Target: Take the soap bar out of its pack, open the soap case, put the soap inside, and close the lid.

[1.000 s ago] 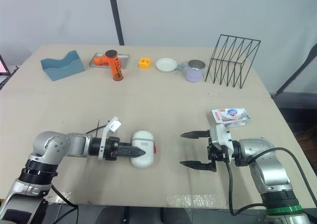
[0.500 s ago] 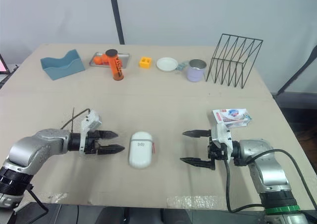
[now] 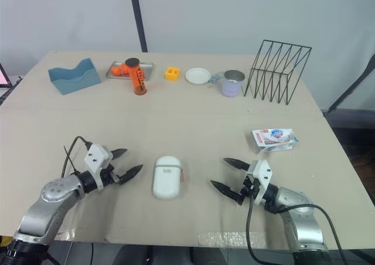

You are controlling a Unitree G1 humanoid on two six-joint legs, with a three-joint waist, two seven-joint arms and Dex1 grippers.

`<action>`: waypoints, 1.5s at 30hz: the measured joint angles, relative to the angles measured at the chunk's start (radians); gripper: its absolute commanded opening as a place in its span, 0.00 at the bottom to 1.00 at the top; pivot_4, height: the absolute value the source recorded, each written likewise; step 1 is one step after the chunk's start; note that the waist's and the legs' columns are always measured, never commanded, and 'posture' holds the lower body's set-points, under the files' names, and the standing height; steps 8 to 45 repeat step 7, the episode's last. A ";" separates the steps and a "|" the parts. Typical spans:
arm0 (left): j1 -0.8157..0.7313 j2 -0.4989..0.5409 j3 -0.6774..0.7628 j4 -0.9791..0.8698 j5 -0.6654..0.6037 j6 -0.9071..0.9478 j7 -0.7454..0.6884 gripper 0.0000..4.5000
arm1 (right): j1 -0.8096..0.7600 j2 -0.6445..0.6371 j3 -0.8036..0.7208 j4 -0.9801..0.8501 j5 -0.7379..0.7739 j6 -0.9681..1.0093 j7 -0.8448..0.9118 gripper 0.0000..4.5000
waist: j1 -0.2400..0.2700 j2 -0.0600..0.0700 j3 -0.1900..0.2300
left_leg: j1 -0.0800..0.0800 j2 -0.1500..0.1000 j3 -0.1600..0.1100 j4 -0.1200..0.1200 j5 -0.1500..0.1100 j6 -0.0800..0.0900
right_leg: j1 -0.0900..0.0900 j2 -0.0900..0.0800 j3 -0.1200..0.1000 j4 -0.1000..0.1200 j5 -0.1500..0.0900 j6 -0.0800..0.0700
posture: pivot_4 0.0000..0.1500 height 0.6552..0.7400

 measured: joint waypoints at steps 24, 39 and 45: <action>0.052 -0.053 0.015 -0.052 0.022 -0.005 0.098 0.99 | 0.014 0.033 0.000 0.030 -0.011 -0.062 -0.052 1.00 | 0.000 0.000 0.000 | 0.000 0.000 0.000 0.000 0.000 0.000 | 0.000 0.000 0.000 0.000 0.000 0.000 | 1.00 1.00; 0.052 -0.053 0.015 -0.052 0.022 -0.005 0.098 0.99 | 0.014 0.033 0.000 0.030 -0.011 -0.062 -0.052 1.00 | 0.000 0.000 0.000 | 0.000 0.000 0.000 0.000 0.000 0.000 | 0.000 0.000 0.000 0.000 0.000 0.000 | 1.00 1.00; 0.052 -0.053 0.015 -0.052 0.022 -0.005 0.098 0.99 | 0.014 0.033 0.000 0.030 -0.011 -0.062 -0.052 1.00 | 0.000 0.000 0.000 | 0.000 0.000 0.000 0.000 0.000 0.000 | 0.000 0.000 0.000 0.000 0.000 0.000 | 1.00 1.00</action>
